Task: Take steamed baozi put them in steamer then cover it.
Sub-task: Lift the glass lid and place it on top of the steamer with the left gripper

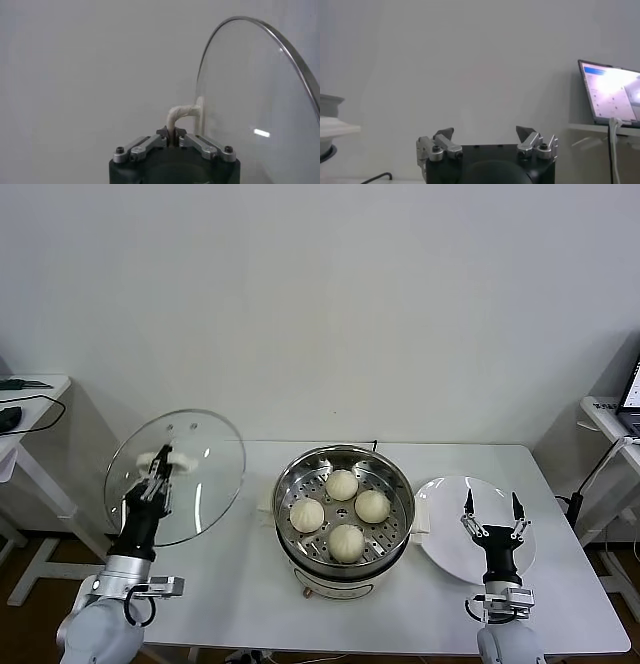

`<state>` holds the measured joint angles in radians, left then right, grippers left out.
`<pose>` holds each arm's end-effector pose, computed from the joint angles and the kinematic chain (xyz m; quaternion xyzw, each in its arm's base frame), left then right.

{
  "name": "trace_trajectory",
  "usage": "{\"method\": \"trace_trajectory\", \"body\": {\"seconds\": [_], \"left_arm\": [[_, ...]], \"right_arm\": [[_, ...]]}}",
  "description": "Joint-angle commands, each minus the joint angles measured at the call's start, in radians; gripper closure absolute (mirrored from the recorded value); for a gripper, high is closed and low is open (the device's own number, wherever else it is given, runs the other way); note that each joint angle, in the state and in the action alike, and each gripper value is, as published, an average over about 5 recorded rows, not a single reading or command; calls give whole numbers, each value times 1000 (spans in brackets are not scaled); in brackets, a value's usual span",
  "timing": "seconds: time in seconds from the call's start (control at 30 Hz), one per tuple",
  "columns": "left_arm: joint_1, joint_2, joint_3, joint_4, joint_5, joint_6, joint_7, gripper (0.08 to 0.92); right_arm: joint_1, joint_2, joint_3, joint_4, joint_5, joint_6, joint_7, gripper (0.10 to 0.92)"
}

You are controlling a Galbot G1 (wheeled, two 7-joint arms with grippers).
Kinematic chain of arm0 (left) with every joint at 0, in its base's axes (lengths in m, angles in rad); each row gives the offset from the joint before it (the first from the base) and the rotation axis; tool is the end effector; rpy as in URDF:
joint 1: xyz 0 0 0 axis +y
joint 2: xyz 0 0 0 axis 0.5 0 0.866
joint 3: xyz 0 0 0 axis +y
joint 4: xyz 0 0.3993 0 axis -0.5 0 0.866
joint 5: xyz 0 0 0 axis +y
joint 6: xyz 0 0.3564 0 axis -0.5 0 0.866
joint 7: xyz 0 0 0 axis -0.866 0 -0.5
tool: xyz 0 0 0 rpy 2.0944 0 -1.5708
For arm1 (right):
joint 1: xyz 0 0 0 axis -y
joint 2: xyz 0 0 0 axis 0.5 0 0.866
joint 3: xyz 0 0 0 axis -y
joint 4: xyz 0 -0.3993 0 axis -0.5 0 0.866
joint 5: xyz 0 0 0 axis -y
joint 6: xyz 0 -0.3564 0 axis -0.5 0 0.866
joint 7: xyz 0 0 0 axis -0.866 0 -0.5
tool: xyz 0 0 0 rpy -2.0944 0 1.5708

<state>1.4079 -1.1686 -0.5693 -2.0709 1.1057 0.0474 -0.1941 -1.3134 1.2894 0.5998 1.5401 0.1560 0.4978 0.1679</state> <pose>0.2201 0.1026 -0.3017 -0.0717 0.7297 0.6649 0.1427 0.2410 -0.1400 -0.4664 0.0976 0.9866 -0.0633 0.1143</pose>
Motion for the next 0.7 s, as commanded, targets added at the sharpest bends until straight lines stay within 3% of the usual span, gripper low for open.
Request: {"method": "trace_trajectory", "body": {"seconds": [0.03,0.27,0.7], "left_arm": [[-95,-7,413,-308,88,352,196,813],[-226,-92,646,-181,118,495,283,813],[-336,-199,776,54,283,566,370,813]], "right_arm": [[1,3,1,1,-4,-3,1,203],[3,12,6,-11,-10,-2,1,203],[24,30,5,-48,-24,-21,0,203]]}}
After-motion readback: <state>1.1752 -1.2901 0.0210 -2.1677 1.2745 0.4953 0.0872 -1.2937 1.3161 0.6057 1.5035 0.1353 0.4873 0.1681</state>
